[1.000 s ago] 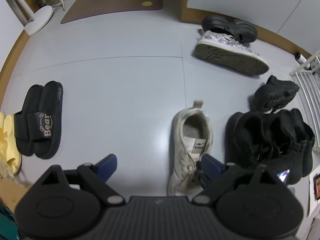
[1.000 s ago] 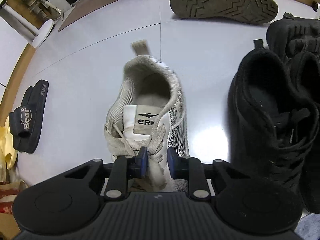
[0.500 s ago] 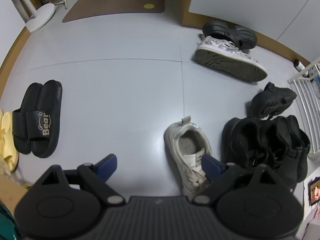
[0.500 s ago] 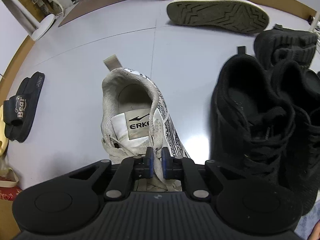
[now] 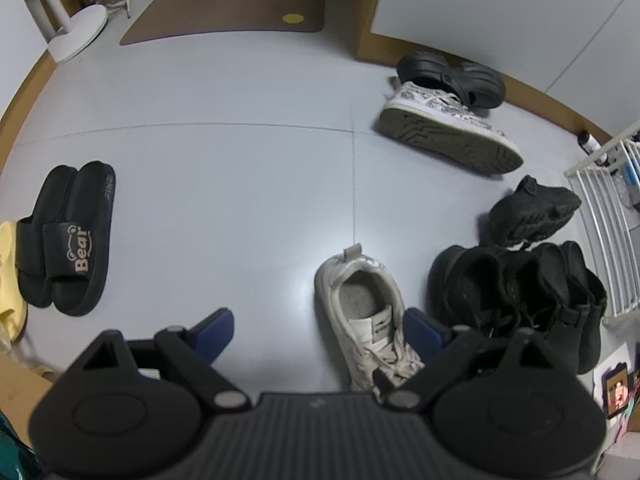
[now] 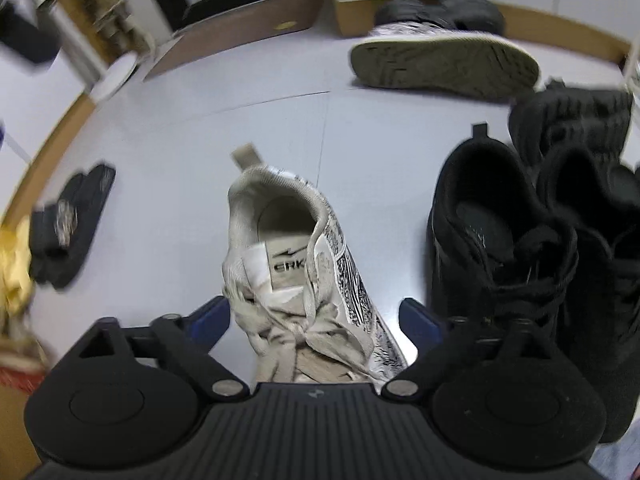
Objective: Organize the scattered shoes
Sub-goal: 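Lower the sneaker to the floor beside the black shoes with the right gripper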
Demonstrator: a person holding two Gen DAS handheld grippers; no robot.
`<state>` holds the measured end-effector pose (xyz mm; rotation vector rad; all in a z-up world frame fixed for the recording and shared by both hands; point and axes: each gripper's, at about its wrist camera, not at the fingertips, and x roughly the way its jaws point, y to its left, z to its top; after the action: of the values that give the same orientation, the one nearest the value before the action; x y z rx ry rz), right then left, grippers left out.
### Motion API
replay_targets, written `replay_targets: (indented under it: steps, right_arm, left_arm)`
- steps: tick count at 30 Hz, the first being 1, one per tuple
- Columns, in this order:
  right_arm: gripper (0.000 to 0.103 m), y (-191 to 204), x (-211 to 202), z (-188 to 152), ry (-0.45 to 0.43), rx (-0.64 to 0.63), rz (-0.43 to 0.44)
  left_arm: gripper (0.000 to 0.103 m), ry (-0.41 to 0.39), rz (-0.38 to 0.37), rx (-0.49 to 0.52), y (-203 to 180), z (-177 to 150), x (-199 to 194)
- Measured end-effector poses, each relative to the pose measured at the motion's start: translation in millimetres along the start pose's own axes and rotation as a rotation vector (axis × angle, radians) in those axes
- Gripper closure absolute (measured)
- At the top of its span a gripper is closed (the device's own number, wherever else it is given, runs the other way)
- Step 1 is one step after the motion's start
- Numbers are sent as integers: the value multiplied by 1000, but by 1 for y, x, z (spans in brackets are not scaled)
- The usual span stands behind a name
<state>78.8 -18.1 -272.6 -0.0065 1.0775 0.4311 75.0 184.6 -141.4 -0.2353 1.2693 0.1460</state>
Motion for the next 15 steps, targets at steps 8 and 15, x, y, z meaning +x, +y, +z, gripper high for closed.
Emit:
replay_targets:
  steps: [8,15]
  right_arm:
    - [8,13,40,-3,118,-141,-24]
    - [9,22,69,7,195,-136,-71]
  left_arm:
    - [10,12,5,-6,3,1,5]
    - [10,-13,-2,-11,1,11,2]
